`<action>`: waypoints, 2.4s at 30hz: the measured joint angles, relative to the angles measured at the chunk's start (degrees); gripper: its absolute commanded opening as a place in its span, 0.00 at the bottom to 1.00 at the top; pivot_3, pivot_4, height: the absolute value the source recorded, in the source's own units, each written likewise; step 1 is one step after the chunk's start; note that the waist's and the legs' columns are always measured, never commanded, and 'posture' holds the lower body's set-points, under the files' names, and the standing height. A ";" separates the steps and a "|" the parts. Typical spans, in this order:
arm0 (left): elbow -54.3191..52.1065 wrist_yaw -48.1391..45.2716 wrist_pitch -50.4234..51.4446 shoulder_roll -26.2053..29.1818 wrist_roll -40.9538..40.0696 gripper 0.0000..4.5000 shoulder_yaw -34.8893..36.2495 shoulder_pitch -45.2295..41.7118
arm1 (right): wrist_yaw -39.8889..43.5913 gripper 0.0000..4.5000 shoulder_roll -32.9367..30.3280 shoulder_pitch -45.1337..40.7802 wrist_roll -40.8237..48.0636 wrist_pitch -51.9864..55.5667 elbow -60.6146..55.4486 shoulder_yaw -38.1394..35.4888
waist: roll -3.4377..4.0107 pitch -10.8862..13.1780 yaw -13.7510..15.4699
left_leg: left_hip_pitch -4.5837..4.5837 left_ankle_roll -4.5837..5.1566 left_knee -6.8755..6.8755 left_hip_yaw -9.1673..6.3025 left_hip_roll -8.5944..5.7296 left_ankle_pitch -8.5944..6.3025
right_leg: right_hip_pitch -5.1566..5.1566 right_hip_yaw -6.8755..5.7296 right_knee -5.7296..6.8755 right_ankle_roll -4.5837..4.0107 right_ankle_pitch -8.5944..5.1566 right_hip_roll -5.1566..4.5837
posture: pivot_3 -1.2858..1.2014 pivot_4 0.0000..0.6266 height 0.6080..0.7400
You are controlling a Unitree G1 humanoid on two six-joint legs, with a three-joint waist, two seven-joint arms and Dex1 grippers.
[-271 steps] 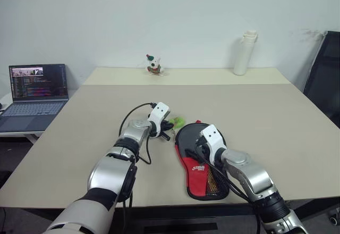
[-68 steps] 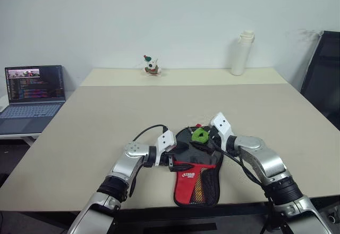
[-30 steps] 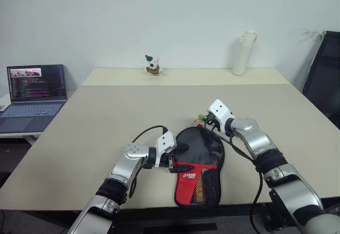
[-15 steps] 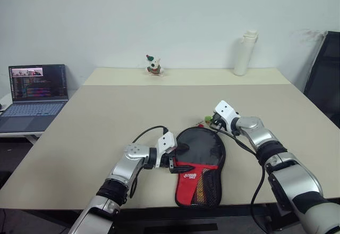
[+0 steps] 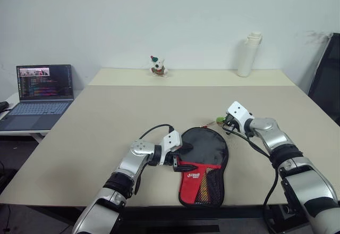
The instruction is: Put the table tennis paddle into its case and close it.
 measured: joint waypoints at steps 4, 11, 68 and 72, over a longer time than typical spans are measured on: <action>2.45 -0.10 -1.41 -1.13 0.65 1.00 -0.70 -1.36 | 1.64 0.01 -4.12 6.32 1.28 4.64 -8.79 -2.23 | 0.28 -0.19 0.62 | 0.01 0.01 -0.01 -0.14 -0.10 -0.01 | 0.22 -0.08 -0.33 0.09 0.05 -0.07 | 0.52 0.24 1.00; 5.38 0.05 -2.36 -2.51 1.30 1.00 -0.86 -2.71 | 4.64 0.01 -9.43 19.12 4.71 15.76 -28.43 -6.11 | 0.44 -0.35 1.32 | 0.12 0.02 0.04 -0.17 -0.16 0.00 | 0.40 -0.14 -0.42 0.18 0.02 -0.14 | 0.52 0.24 1.00; -9.28 2.98 7.36 -2.26 -1.15 1.00 1.47 3.55 | 12.01 0.67 -18.59 37.55 40.65 37.93 -69.58 -18.83 | 0.29 -0.16 0.62 | -0.38 0.19 -0.20 -1.67 -0.95 -0.06 | 0.96 -1.68 -1.28 0.83 -0.34 -1.46 | 0.52 0.24 1.00; -22.96 2.01 16.51 6.07 -9.50 1.00 9.73 7.14 | 13.12 0.67 -13.74 29.07 33.18 29.80 -55.63 -11.75 | 0.21 0.62 -0.53 | -0.71 0.19 -0.16 -1.55 -0.91 -0.05 | 0.29 -1.48 -0.71 0.59 -0.31 -1.38 | 0.52 0.24 1.00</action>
